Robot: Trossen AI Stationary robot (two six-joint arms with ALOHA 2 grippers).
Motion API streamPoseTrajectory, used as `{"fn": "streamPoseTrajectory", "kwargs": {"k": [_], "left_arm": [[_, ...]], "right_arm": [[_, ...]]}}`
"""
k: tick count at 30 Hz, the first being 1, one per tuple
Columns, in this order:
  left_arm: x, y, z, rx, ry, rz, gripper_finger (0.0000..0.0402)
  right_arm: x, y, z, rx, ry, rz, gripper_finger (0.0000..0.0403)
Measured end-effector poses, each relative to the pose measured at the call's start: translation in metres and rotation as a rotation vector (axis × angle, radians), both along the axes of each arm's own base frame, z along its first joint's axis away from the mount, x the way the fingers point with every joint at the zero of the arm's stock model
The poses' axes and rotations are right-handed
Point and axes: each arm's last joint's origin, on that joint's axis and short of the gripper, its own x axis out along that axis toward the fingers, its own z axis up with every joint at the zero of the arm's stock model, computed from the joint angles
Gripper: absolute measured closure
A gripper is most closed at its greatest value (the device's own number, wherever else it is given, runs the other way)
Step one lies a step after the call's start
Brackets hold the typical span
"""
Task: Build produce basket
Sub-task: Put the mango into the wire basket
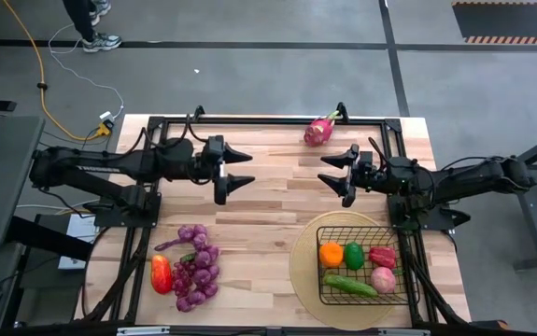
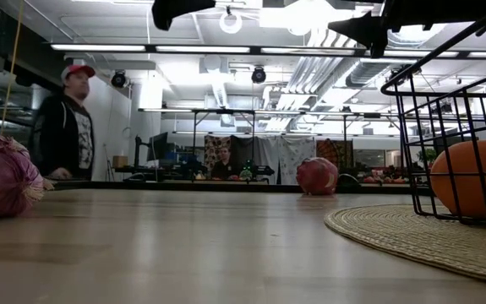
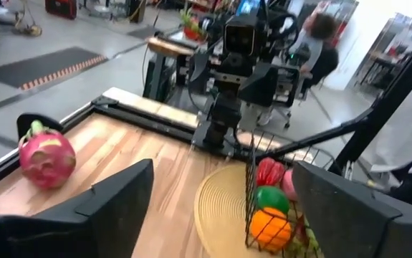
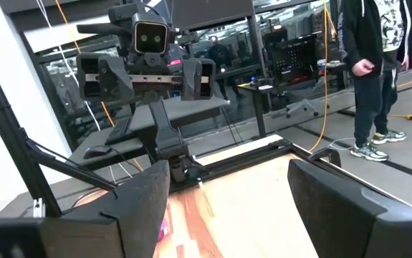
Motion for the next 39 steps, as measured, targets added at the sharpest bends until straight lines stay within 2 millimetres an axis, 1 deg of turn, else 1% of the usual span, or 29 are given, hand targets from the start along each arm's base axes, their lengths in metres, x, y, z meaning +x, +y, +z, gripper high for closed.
{"fn": "streamPoseTrajectory", "kwargs": {"k": [4,6,9,11,14,16,18,20,24,27,30,34,39], "left_arm": [[-0.004,-0.001,0.008,-0.019,0.103,-0.003,0.0045],[-0.007,-0.005,0.011,-0.065,0.185,-0.003,0.0033],[-0.016,-0.015,0.007,-0.213,0.33,0.017,0.0026],[-0.022,-0.026,-0.002,-0.337,0.442,0.041,0.0026],[-0.037,-0.048,-0.018,-0.527,0.632,0.109,0.0025],[-0.044,-0.067,-0.03,-0.649,0.752,0.185,0.0025],[-0.051,-0.088,-0.04,-0.749,0.834,0.268,0.0025],[-0.055,-0.109,-0.05,-0.85,0.875,0.333,0.0025],[-0.063,-0.152,-0.08,-1.03,1.063,0.455,0.0025],[-0.067,-0.177,-0.099,-1.065,1.234,0.543,0.0025],[-0.069,-0.192,-0.113,-1.067,1.296,0.638,0.0025],[-0.068,-0.203,-0.129,-1.039,1.354,0.719,0.0025],[-0.066,-0.21,-0.141,-1.0,1.382,0.756,0.0025]], "right_arm": [[0.0,0.0,0.0,0.001,0.0,0.0,0.0128],[0.0,0.0,0.0,0.001,0.0,0.0,0.0128],[0.0,0.0,-0.001,0.001,0.01,0.0,0.0128],[0.0,0.0,-0.002,0.001,0.025,0.0,0.0128],[0.0,0.0,-0.005,0.02,0.043,0.001,0.0128],[0.0,0.0,-0.006,0.043,0.049,0.003,0.0128],[0.0,0.0,-0.006,0.06,0.046,0.005,0.0128],[0.0,0.0,-0.006,0.062,0.045,0.005,0.0128],[0.001,0.0,-0.006,0.062,0.047,0.005,0.0128],[0.001,0.0,-0.006,0.061,0.047,0.005,0.0128],[0.001,0.0,-0.006,0.06,0.047,0.005,0.0128],[0.001,0.0,-0.006,0.06,0.047,0.005,0.0128],[0.0,0.0,-0.006,0.061,0.046,0.005,0.0128]]}}
